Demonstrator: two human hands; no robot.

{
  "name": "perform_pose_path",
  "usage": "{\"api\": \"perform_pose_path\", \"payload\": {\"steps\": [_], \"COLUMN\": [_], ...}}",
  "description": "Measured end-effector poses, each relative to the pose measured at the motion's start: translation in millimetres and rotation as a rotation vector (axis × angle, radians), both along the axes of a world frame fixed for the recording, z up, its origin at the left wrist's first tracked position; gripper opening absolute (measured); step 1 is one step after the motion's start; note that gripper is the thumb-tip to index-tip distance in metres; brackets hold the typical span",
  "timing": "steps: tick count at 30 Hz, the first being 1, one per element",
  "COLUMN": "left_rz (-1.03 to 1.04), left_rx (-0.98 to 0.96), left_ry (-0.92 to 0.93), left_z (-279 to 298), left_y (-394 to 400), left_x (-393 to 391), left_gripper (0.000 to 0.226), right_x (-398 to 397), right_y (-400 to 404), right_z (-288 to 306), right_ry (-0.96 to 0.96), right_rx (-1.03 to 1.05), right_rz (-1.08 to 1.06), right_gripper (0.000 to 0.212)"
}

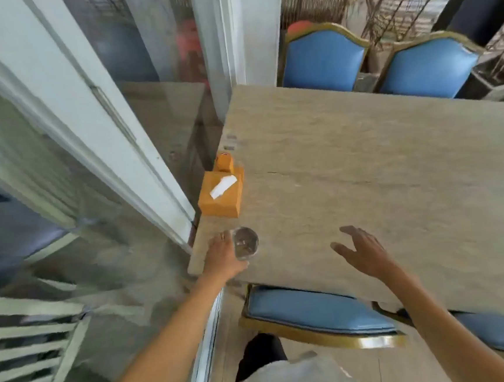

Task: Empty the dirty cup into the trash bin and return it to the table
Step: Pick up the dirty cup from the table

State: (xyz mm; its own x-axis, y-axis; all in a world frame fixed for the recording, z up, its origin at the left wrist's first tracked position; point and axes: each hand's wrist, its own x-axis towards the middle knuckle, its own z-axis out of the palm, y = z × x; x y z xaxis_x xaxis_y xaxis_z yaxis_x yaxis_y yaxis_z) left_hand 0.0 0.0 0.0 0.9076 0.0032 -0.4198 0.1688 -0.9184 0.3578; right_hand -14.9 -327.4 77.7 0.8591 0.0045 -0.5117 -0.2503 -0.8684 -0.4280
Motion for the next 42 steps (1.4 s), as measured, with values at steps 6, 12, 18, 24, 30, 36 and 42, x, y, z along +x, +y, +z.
{"api": "perform_pose_path", "payload": {"steps": [6, 12, 18, 24, 30, 36, 42], "left_rz": [-0.066, -0.114, -0.179, -0.283, -0.489, -0.612, -0.817], "left_rx": [0.062, 0.089, 0.088, -0.119, -0.265, -0.406, -0.450], "left_ry": [0.033, 0.045, 0.003, 0.008, -0.159, -0.227, -0.221], "left_z": [-32.1, -55.9, -47.8, -4.7, 55.0, 101.4, 135.2], "left_y": [-6.7, -6.4, -9.3, -33.8, -94.5, -173.8, -274.3], "left_x": [36.6, 46.5, 46.1, 40.5, 8.4, -32.9, -100.4], "left_gripper": [0.119, 0.119, 0.113, 0.108, 0.108, 0.108, 0.112], "right_x": [7.8, -0.4, -13.2, -30.5, -54.3, -100.2, -178.1], "right_y": [9.4, 10.0, 14.1, 8.2, -7.9, -44.6, -109.1], "right_z": [-10.8, -15.7, -8.7, 7.7, 15.4, 28.3, 30.3], "right_ry": [0.038, 0.077, 0.068, 0.014, -0.070, -0.068, 0.022], "right_rx": [0.005, 0.009, 0.048, 0.183, 0.500, 0.877, 1.234], "right_rz": [-0.172, -0.279, -0.322, -0.422, -0.600, -0.834, -1.086], "right_gripper": [0.057, 0.058, 0.059, 0.058, 0.045, 0.046, 0.072]}}
